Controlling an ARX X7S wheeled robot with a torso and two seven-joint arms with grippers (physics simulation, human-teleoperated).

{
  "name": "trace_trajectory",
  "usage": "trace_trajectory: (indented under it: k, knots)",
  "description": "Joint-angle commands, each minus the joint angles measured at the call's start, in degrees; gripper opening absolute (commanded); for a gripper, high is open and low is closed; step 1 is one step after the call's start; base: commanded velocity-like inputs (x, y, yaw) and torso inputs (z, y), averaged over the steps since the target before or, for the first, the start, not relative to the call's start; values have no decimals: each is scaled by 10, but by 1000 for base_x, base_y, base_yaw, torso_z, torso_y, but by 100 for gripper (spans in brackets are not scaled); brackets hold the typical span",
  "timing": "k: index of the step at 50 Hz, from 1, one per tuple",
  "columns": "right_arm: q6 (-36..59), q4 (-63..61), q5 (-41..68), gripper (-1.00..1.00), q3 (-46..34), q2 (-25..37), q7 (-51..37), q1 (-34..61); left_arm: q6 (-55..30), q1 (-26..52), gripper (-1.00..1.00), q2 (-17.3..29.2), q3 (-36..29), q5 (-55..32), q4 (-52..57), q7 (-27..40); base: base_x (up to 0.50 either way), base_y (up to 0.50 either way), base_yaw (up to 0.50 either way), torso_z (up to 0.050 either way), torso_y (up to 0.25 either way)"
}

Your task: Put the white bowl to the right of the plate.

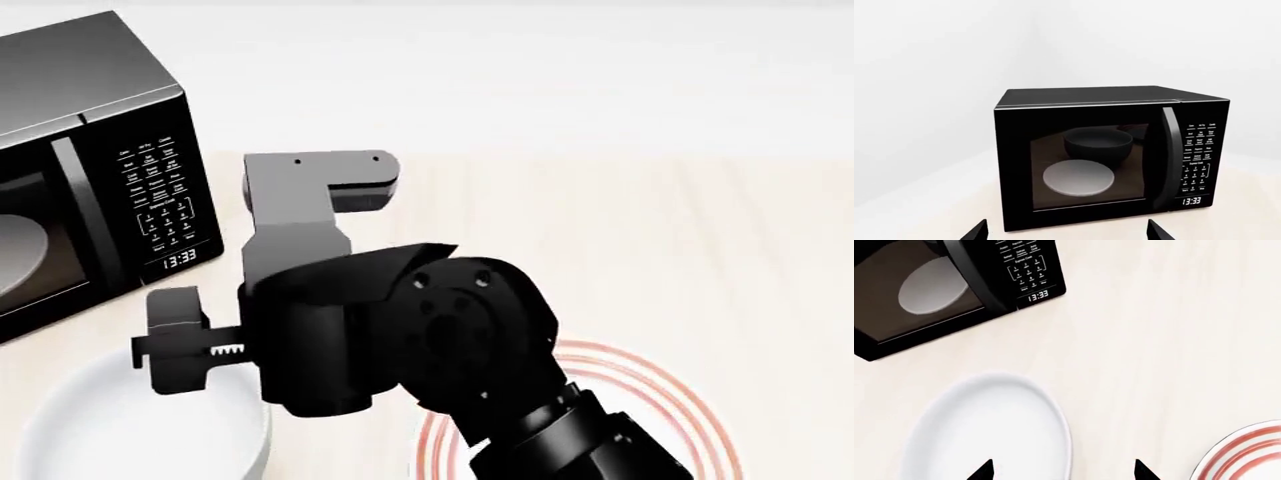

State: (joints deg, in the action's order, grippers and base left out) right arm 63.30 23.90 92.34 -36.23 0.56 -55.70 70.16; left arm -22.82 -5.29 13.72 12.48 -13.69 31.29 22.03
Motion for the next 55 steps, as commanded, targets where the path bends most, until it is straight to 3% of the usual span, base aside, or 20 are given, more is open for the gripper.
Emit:
trace_trajectory:
  k: [1, 11, 24, 30, 55]
  knots:
    - [-43, 77, 28, 100, -60, -3, 18, 25, 1, 0, 100, 2, -4, 0, -1, 3, 0, 0, 0, 0, 0]
    - [-96, 138, 80, 100, -147, -4, 64, 49, 0, 0, 100, 5, -3, -4, 0, 5, 0, 0, 0, 0, 0]
    - [-224, 186, 259, 100, -433, -5, 135, 116, 1, -3, 100, 7, -2, -10, 2, 7, 0, 0, 0, 0, 0]
    - [-261, 184, 328, 100, -526, -6, 156, 136, 0, -2, 100, 7, -4, -9, 2, 11, 0, 0, 0, 0, 0]
    - [-266, 176, 337, 100, -555, -6, 175, 120, 1, 0, 100, 12, -10, -12, -1, 15, 0, 0, 0, 0, 0]
